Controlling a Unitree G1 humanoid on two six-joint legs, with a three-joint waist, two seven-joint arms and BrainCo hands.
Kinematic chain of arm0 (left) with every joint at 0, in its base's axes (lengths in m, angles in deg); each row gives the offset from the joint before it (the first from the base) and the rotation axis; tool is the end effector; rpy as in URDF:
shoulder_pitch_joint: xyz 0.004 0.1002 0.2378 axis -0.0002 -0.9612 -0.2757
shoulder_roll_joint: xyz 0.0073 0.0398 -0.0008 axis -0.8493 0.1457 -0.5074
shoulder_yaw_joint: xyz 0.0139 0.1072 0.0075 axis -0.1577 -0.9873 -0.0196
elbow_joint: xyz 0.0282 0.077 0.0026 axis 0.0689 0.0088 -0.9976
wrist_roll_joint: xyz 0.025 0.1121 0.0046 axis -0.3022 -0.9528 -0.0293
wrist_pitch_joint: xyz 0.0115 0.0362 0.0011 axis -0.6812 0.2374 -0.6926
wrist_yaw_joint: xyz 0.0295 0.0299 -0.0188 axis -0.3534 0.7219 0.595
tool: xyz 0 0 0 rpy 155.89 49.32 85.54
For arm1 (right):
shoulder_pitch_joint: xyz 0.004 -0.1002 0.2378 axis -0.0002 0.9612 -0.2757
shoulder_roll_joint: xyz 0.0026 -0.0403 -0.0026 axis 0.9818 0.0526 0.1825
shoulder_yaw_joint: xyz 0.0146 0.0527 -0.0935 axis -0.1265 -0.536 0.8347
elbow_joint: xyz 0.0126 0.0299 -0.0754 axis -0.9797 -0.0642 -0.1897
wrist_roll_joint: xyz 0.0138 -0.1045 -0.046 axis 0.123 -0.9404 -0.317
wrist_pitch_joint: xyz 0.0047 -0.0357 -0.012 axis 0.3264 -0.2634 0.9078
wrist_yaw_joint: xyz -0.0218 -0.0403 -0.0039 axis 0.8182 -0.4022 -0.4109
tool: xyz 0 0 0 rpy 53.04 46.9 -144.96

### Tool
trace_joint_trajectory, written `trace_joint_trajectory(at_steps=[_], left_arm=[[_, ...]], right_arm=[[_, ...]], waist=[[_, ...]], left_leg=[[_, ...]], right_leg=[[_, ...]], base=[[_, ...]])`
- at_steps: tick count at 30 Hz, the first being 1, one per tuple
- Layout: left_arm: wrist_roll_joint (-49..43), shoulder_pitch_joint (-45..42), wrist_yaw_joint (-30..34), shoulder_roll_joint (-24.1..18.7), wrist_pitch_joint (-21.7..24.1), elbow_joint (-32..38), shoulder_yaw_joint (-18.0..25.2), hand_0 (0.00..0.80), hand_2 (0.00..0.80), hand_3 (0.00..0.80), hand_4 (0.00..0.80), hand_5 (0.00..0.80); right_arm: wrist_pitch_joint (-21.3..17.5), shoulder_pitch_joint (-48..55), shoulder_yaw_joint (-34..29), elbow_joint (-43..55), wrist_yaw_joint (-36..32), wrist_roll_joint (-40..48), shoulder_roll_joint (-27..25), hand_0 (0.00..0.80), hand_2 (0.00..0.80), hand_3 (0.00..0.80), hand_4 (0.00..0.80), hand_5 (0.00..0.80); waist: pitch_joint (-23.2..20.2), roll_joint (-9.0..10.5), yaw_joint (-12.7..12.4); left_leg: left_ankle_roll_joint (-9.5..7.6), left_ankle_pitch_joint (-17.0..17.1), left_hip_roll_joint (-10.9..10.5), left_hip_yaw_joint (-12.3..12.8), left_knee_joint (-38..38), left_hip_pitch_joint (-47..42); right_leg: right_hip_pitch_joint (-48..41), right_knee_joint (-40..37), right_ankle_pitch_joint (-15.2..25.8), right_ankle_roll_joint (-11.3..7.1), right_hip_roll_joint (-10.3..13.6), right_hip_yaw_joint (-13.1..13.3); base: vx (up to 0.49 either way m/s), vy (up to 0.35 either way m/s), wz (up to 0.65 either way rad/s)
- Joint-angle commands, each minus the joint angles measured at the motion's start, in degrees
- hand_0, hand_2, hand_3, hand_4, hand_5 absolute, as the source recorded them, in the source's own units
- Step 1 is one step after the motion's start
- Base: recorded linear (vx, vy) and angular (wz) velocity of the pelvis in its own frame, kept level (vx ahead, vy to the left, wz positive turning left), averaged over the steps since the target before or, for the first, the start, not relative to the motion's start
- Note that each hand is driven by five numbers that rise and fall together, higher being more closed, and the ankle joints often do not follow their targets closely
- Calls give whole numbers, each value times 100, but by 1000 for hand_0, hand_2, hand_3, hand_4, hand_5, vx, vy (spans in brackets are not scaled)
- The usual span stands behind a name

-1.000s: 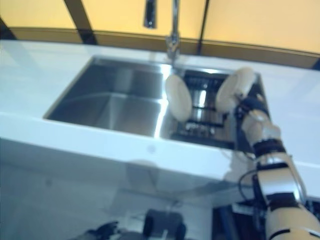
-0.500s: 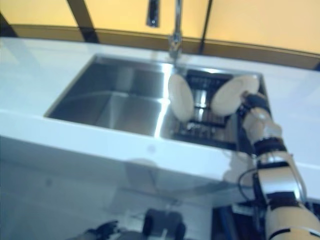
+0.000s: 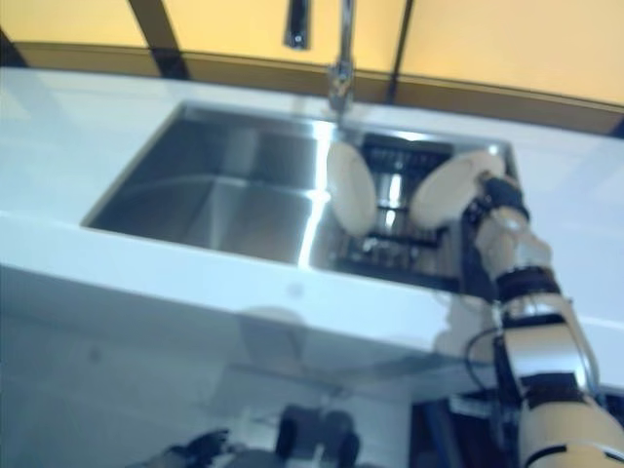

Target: Take plates into dishwasher

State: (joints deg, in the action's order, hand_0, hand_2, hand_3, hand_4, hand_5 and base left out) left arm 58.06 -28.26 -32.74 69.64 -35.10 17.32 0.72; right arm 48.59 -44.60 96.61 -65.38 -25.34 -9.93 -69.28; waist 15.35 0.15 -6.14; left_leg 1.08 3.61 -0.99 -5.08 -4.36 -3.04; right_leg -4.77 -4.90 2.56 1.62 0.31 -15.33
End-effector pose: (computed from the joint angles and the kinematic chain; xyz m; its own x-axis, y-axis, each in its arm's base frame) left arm 0.1140 0.2282 -0.1208 0.4277 -0.0247 -0.9036 0.3749 0.9144 0.1524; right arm 0.3620 -0.2731 0.1862 0.8594 -0.4799 -0.1762 0.5108 0.8199 0.2585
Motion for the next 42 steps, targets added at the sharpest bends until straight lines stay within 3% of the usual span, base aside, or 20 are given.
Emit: trace_joint_trajectory(at_steps=[1, 9, 18, 27, 33, 42], left_arm=[[113, 138, 18, -52, 43, -166, -280, 0, 0, 0, 0, 0], [105, 101, 17, -67, 24, -111, -248, 0, 0, 0, 0, 0], [34, -25, 39, -60, 124, -211, -148, 0, 0, 0, 0, 0], [-35, -129, 54, -48, 162, -234, -67, 0, 0, 0, 0, 0], [-113, -211, 56, -19, 275, -381, 11, 0, 0, 0, 0, 0], [-153, -169, 16, 90, 290, -534, 198, 0, 0, 0, 0, 0]], right_arm=[[-326, -510, 208, 167, -112, 22, -357, 800, 800, 800, 800, 800], [-766, -330, 161, 732, -381, 192, -285, 800, 800, 800, 800, 800], [-1544, 219, -176, 2059, -1298, 953, -46, 800, 800, 800, 800, 800], [-1948, 726, -585, 3517, -2009, 1783, 369, 800, 800, 800, 800, 800], [-2321, 1130, -679, 4501, -2341, 1810, 669, 800, 800, 800, 800, 800], [-2476, 1739, -792, 5664, -2863, 2158, 1337, 800, 800, 800, 800, 800]], waist=[[-188, 175, -101], [-226, 187, -58], [-378, 217, 61], [-566, 231, 150], [-734, 235, 238], [-915, 189, 417]], left_leg=[[-415, -659, -312, 264, 414, 71], [-422, -658, -298, 310, 360, 31], [-445, -674, -280, 418, 265, -69], [-486, -688, -277, 528, 154, -135], [-555, -722, -288, 642, 103, -177], [-647, -719, -300, 829, -57, -270]], right_leg=[[109, 778, -810, 200, -73, 219], [95, 763, -802, 182, -76, 241], [51, 707, -790, 137, -86, 312], [32, 620, -744, 58, -80, 385], [50, 603, -713, -9, -61, 481], [101, 575, -589, -151, -17, 654]], base=[[0, 0, 0], [0, 0, 0], [-2, 3, 0], [-22, 39, -1], [-43, 76, -5], [-77, 103, -16]])
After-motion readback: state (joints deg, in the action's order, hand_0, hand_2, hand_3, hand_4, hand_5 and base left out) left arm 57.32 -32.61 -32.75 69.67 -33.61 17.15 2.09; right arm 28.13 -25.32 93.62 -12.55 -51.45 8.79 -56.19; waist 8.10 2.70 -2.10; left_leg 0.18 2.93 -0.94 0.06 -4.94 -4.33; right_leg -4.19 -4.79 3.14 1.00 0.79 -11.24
